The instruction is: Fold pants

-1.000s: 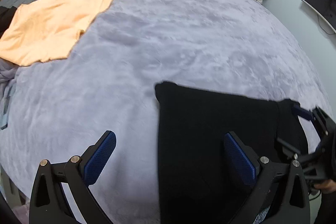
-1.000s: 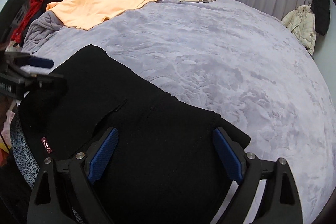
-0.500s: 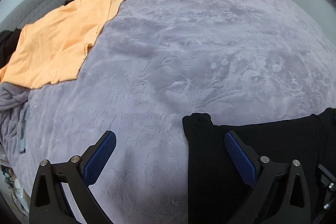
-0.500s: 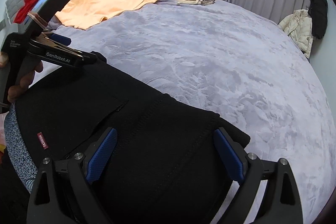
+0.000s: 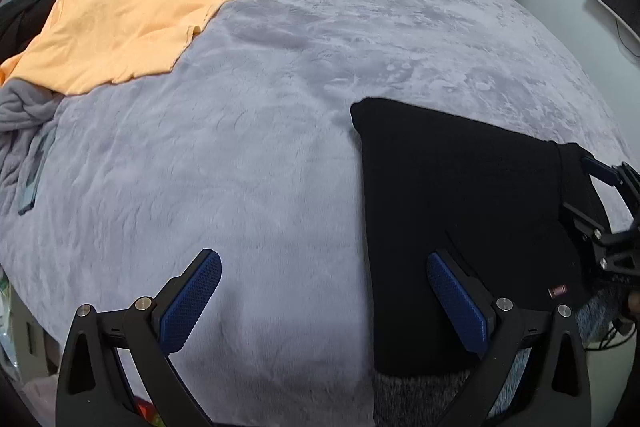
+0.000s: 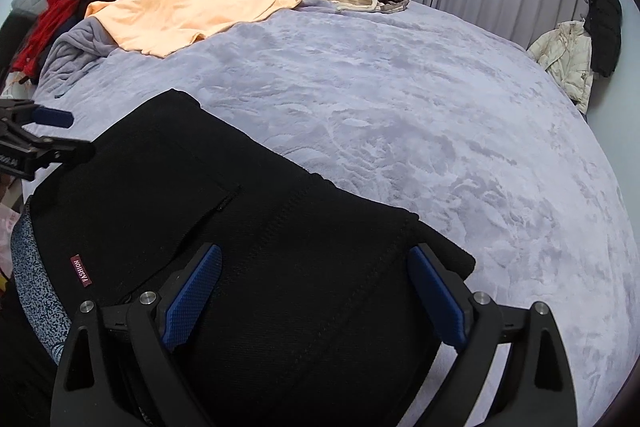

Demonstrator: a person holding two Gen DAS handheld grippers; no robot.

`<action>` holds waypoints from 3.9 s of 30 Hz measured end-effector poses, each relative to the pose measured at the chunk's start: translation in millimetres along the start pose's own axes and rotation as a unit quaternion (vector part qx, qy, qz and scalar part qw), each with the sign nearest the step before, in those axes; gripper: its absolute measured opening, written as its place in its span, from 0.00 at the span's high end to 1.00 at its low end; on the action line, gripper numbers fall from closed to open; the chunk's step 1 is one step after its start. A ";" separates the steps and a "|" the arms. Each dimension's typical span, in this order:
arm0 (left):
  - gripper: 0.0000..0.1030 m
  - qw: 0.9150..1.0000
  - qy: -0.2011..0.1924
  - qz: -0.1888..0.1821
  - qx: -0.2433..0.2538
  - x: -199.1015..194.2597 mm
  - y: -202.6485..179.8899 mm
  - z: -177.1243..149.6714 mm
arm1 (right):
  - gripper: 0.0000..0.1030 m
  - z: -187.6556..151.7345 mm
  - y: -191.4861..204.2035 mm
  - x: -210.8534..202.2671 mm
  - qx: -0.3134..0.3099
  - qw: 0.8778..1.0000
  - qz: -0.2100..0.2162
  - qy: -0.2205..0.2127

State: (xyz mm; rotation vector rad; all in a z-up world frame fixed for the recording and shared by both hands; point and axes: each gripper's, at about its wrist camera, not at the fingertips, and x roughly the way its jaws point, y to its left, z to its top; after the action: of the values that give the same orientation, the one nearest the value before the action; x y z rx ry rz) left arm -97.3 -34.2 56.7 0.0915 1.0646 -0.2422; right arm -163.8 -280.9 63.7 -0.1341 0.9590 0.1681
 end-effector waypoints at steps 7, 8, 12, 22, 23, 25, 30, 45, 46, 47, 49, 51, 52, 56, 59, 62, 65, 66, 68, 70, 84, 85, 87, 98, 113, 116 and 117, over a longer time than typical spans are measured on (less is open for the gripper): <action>0.00 1.000 -0.006 0.013 0.007 0.2 -2.1 -28.8 | 0.07 3.4 12.9 -21.3 -0.021 0.999 -0.034 0.011; 0.00 1.000 -0.007 0.011 0.002 -5.1 0.0 -25.7 | 0.07 1.7 19.5 -35.9 -0.020 0.999 -0.038 0.001; 0.00 0.998 -0.042 -0.049 0.004 -42.6 -7.8 -23.7 | 0.07 -19.0 55.2 -89.9 -0.019 0.999 -0.013 -0.038; 0.00 0.996 -0.005 -0.070 0.061 -18.4 -67.9 -53.7 | 0.07 -85.2 71.7 -85.8 0.021 0.999 0.040 -0.022; 0.00 0.996 0.009 -0.058 0.067 -9.2 -68.6 -53.5 | 0.07 -90.6 66.9 -80.9 0.027 0.999 0.035 -0.014; 0.00 0.994 0.065 -0.070 0.046 16.1 -60.9 -53.8 | 0.07 -97.0 60.4 -78.5 0.035 0.998 0.052 -0.014; 0.00 0.997 0.013 -0.077 0.028 -15.3 -53.9 -54.8 | 0.04 -100.9 59.6 -101.8 0.030 0.996 0.074 -0.029; 0.00 0.999 0.010 -0.036 0.029 -2.8 -64.3 -33.2 | 0.00 -111.7 49.9 -78.2 0.068 0.993 0.098 0.016; 0.00 0.999 0.012 -0.038 0.024 -2.2 -66.0 -36.0 | 0.00 -109.3 48.7 -84.8 0.067 0.992 0.102 0.013; 0.00 0.999 0.013 -0.041 0.021 -1.9 -64.9 -37.9 | 0.00 -106.7 46.5 -92.8 0.065 0.992 0.105 0.005; 0.00 0.999 0.012 -0.039 0.022 -0.9 -65.2 -39.8 | 0.00 -98.2 39.8 -116.4 0.057 0.993 0.093 -0.033; 0.00 0.999 0.008 -0.034 0.024 0.0 -67.5 -39.5 | 0.00 -85.3 31.0 -129.6 0.056 0.992 0.088 -0.067; 0.00 0.999 0.006 -0.032 0.025 0.4 -68.7 -39.7 | 0.00 -78.6 25.1 -129.4 0.061 0.991 0.095 -0.078; 0.00 0.999 0.014 -0.036 0.019 3.2 -68.9 -37.5 | 0.00 -56.1 9.9 -83.9 0.077 0.988 0.120 -0.052; 0.00 0.999 0.019 -0.045 0.016 5.0 -69.0 -39.6 | 0.00 -49.6 3.9 -40.5 0.082 0.990 0.113 0.011; 0.00 0.999 0.020 -0.042 0.006 6.2 -68.2 -40.6 | 0.00 -31.2 -2.7 -48.4 0.076 0.991 0.113 -0.001; 0.00 0.999 0.024 -0.046 0.000 6.6 -66.8 -42.8 | 0.00 -8.5 -9.6 -55.5 0.078 0.990 0.109 -0.034; 0.00 0.999 0.026 -0.047 -0.002 7.6 -66.3 -42.5 | 0.00 -1.3 -8.0 -52.3 0.072 0.991 0.103 -0.036; 0.00 0.998 0.029 -0.048 -0.003 7.4 -67.3 -40.9 | 0.00 12.2 -2.4 -40.2 0.062 0.993 0.094 -0.023; 0.00 0.998 0.029 -0.049 -0.005 6.6 -68.4 -40.9 | 0.00 27.9 8.6 -28.0 0.053 0.994 0.096 -0.010; 0.00 0.999 -0.005 -0.044 -0.017 -13.8 -41.9 0.4 | 0.00 38.7 -9.2 -16.2 0.088 0.995 0.046 -0.012; 0.00 0.999 -0.009 -0.035 -0.022 -14.1 -38.5 11.6 | 0.00 39.3 -11.1 -17.4 0.090 0.996 0.012 -0.011; 0.00 0.999 -0.018 -0.018 -0.032 -8.8 -32.2 36.8 | 0.00 43.8 -7.4 -7.2 0.083 0.996 -0.037 0.011; 0.00 0.998 0.031 -0.016 -0.053 43.9 11.1 98.6 | 0.00 40.4 -5.6 20.8 0.080 0.993 -0.069 0.048; 0.00 0.992 0.125 0.032 0.012 100.2 -1.0 131.7 | 0.00 35.5 5.6 26.4 0.065 0.994 -0.088 0.030; 0.00 0.996 0.078 0.042 0.009 68.9 -9.1 122.6 | 0.00 37.4 0.9 18.5 0.077 0.993 -0.082 0.028; 0.00 0.997 0.055 0.045 0.016 53.3 -14.7 115.9 | 0.00 37.3 1.5 8.6 0.086 0.992 -0.093 0.018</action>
State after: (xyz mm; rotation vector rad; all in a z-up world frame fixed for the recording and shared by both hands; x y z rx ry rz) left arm 22.7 -78.7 66.8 0.1827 1.1626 -0.1741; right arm -129.4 -271.8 77.8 -0.0679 0.9875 -0.0879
